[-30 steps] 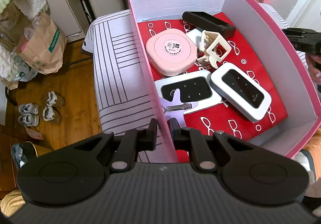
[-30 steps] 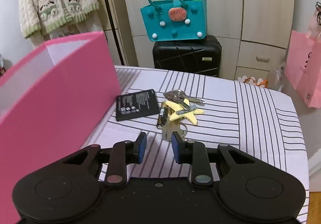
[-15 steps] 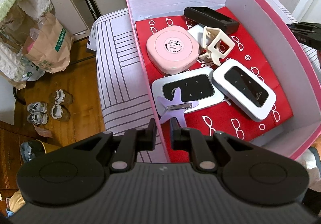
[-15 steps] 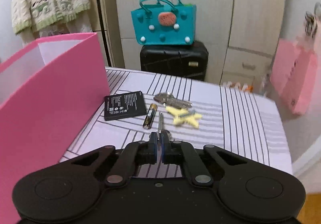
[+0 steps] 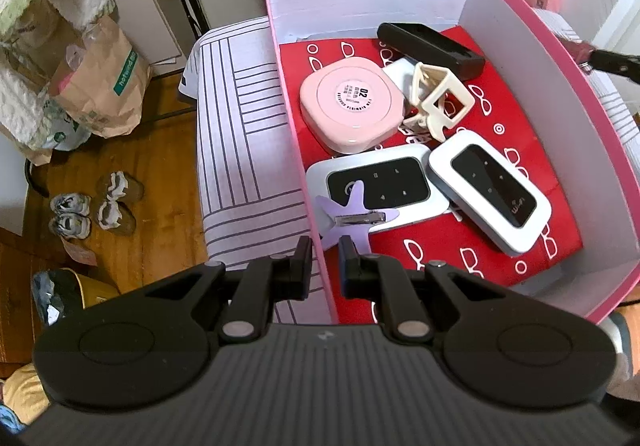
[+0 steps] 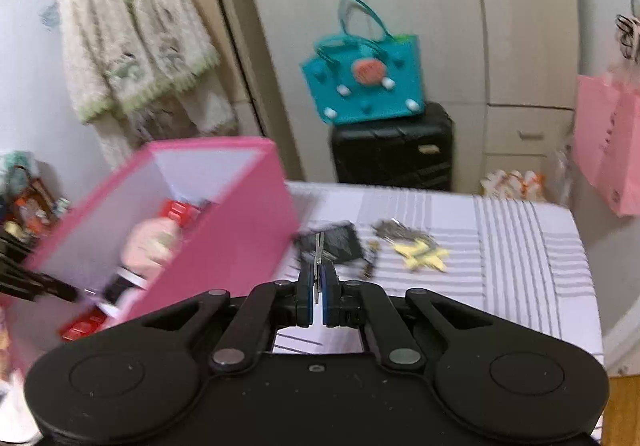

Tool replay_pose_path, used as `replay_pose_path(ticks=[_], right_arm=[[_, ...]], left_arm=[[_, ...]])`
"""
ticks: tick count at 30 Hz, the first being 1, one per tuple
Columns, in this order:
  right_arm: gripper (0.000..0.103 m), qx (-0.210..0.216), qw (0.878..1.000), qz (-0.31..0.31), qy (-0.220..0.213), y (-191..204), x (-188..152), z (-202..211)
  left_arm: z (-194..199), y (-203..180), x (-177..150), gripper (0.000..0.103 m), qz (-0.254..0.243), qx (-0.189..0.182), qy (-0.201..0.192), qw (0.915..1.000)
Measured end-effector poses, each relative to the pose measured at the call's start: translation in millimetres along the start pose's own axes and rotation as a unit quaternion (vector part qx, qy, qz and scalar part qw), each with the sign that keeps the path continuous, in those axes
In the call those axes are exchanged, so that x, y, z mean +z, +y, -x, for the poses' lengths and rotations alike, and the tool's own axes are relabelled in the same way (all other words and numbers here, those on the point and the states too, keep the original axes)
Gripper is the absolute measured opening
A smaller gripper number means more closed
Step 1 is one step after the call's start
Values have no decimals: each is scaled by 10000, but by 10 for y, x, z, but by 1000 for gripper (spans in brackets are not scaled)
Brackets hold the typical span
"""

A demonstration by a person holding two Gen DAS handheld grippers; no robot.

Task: Organize rigid objects
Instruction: 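Carry the keys into the box and drop them onto the hotspots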

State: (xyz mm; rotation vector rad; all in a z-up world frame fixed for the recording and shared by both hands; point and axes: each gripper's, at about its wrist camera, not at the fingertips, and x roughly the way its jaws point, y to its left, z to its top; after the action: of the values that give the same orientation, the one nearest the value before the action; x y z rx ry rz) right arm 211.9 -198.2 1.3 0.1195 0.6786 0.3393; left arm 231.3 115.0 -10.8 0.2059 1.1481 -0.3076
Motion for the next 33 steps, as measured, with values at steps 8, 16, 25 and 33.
replay_pose_path(ticks=[8,16,25,33], right_arm=[[5,1128,9930,178,-309,488,335,412],[6,1447,9833,990,493,1186,337,109],[5,1031,9771,1723,701,1541,218,-118],[11,988,9839,1442,357,1309,314,14]], left_arm=[[-10,18,2,11,136,17,-37,9999],[-18,-25,14,11,185,138,-24,9997],[-2,-108,-32,11,131,-95,-25,9999],[-21,-102,-31,11,69,-149,-18,9999]])
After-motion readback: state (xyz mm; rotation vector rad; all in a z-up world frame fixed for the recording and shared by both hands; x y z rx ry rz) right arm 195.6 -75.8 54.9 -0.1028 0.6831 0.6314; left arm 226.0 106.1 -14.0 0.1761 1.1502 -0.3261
